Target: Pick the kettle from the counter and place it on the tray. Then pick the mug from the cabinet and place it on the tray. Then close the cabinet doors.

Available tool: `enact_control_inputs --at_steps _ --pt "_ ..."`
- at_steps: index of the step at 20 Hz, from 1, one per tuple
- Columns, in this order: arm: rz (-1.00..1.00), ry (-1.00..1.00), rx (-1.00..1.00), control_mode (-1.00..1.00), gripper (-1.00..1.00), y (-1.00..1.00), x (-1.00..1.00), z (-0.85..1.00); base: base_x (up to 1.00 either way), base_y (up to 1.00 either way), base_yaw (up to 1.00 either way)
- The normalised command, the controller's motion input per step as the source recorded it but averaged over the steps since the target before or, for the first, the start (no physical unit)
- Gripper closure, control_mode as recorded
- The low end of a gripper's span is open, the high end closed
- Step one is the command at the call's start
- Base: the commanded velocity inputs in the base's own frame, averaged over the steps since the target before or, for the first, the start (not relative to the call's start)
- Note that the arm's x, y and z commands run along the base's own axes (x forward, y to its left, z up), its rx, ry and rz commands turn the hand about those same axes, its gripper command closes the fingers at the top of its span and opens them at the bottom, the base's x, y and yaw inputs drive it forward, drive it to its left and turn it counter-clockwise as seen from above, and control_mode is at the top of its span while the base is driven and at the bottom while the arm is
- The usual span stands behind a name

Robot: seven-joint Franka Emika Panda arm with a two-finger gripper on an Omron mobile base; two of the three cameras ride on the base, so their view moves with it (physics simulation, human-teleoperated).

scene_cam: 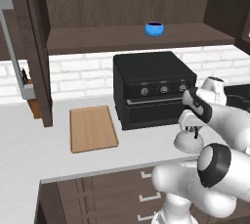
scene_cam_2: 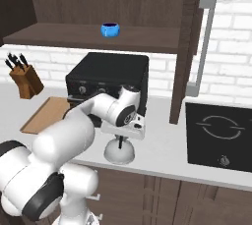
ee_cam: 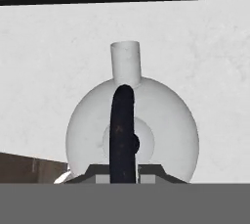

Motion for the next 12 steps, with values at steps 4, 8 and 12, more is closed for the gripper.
enact_control_inputs --at_steps 4,8,12 --pt "0.00 -0.02 0.03 -1.00 1.00 0.40 -0.39 0.79 0.00 0.00 0.00" --pt "0.00 -0.06 0.00 -1.00 1.00 1.00 -0.03 0.54 0.00 0.00 0.00" --pt "0.00 -0.16 0.00 -1.00 1.00 1.00 0.00 0.28 0.00 0.00 0.00"
